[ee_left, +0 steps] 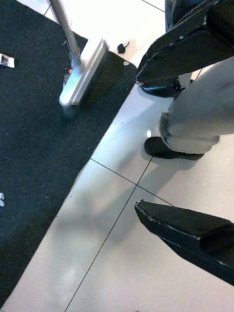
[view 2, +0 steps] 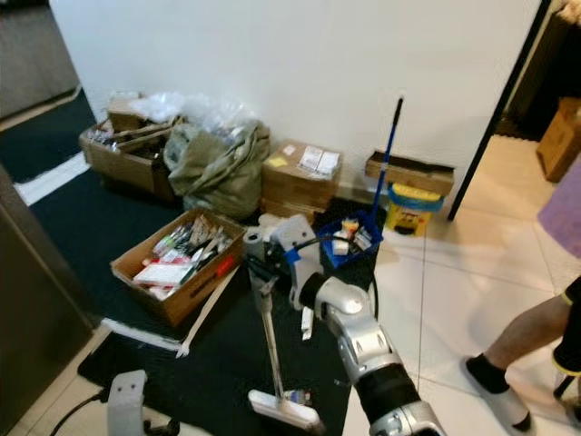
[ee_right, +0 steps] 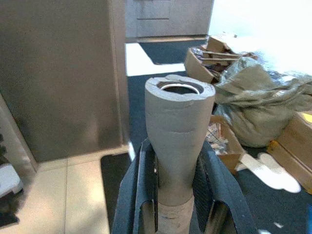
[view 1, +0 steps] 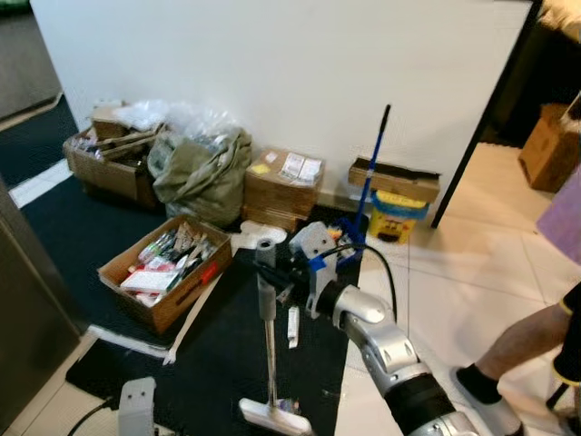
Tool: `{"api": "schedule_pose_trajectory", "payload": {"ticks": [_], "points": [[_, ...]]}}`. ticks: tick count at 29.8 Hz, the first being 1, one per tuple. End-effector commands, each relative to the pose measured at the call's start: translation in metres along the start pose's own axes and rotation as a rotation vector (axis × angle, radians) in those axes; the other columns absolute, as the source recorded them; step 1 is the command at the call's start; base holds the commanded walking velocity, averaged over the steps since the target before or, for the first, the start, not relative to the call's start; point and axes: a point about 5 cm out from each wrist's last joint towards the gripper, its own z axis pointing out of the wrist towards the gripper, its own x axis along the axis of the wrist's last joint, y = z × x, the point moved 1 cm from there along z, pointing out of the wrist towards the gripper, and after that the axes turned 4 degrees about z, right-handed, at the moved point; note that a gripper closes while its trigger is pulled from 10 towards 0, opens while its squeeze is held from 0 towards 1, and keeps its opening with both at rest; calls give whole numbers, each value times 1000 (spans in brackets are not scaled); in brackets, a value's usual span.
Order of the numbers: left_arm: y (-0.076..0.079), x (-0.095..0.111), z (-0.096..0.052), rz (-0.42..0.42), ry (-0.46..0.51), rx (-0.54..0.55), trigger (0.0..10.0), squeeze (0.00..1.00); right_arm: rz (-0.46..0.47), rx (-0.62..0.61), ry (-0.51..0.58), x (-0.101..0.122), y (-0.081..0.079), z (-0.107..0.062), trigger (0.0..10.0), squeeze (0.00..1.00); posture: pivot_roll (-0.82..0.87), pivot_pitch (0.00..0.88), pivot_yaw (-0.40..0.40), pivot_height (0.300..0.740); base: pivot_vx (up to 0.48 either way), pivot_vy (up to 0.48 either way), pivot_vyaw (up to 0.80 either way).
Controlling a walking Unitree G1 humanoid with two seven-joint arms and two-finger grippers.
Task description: Sweep floor
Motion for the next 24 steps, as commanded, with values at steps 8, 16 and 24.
{"api": "schedule_pose_trajectory", "payload": {"ticks": [8,16,24], "points": [[-1,-3,-1,10,-13,-6,10000,0,-12,14,31,9,-2,3,10000,0,-73,0,-17,740,0,-166,0],[-3,-4,-1,-1,-13,15,10000,0,-16,25,24,9,-2,2,10000,0,-75,0,-22,740,0,-96,0],[-1,-3,-1,4,-12,8,10000,0,-20,44,21,9,-5,3,10000,0,-73,0,-26,740,0,0,0]]}}
